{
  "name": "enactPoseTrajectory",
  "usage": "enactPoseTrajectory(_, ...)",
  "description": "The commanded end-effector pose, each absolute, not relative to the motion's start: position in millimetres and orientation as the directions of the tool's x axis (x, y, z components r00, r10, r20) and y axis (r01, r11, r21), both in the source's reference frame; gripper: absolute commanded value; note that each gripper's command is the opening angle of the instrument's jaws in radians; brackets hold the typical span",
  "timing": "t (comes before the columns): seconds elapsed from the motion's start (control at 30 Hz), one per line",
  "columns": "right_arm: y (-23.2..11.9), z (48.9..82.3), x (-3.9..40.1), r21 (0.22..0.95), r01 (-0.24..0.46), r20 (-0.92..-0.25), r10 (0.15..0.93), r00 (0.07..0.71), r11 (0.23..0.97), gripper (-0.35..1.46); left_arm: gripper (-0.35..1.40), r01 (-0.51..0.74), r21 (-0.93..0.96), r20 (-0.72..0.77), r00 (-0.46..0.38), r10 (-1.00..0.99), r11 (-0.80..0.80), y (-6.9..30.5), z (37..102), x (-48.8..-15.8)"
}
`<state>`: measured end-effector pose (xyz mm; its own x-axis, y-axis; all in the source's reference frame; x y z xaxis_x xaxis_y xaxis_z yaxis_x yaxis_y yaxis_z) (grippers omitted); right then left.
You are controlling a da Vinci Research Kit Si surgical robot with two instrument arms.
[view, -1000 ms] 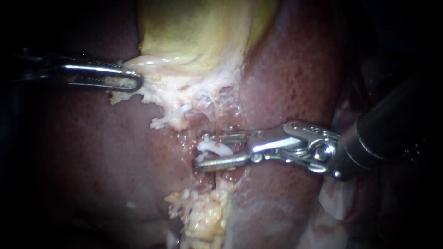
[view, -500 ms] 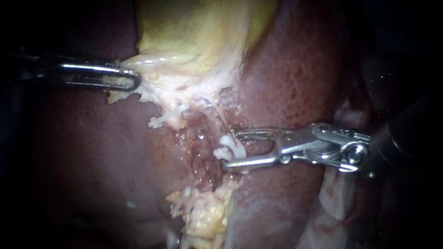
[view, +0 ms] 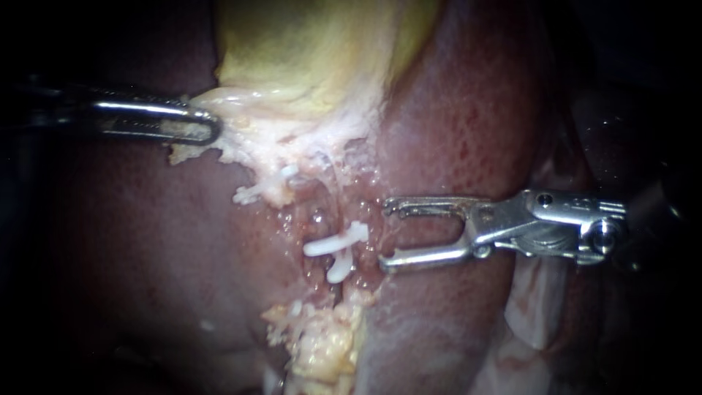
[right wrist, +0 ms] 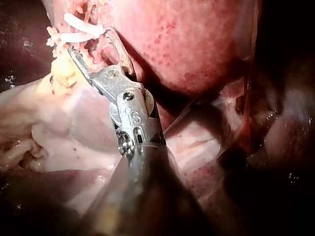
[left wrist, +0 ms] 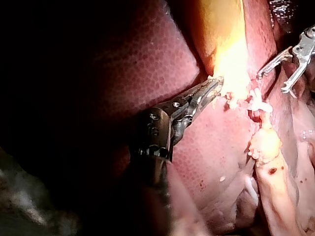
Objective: Going back second clip right tube
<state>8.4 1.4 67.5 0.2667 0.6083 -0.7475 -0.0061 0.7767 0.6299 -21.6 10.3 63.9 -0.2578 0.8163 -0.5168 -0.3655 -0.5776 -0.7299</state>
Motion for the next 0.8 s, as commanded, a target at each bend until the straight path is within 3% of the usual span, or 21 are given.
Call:
enactPoseTrajectory(0.03, 1.4, 67.6, 8.4, 0.63, -0.007, -0.747, 0.609, 0.267, 0.777, 0.5, -0.35, -0.365, -0.73, -0.517, -0.258, 0.816, -0.578, 10.3, 64.0, -21.6)
enactPoseTrajectory(0.47, 2.1, 65.5, 5.9, 0.478, 0.057, -0.853, 0.448, 0.269, 0.876, 0.5, -0.35, -0.365, -0.73, -0.517, -0.258, 0.816, -0.578, 10.3, 64.0, -21.5)
enactPoseTrajectory(0.8, 3.2, 64.0, 4.2, 0.378, 0.111, -0.874, 0.314, 0.371, 0.919, 0.5, -0.35, -0.366, -0.729, -0.517, -0.257, 0.816, -0.578, 10.4, 64.2, -21.8)
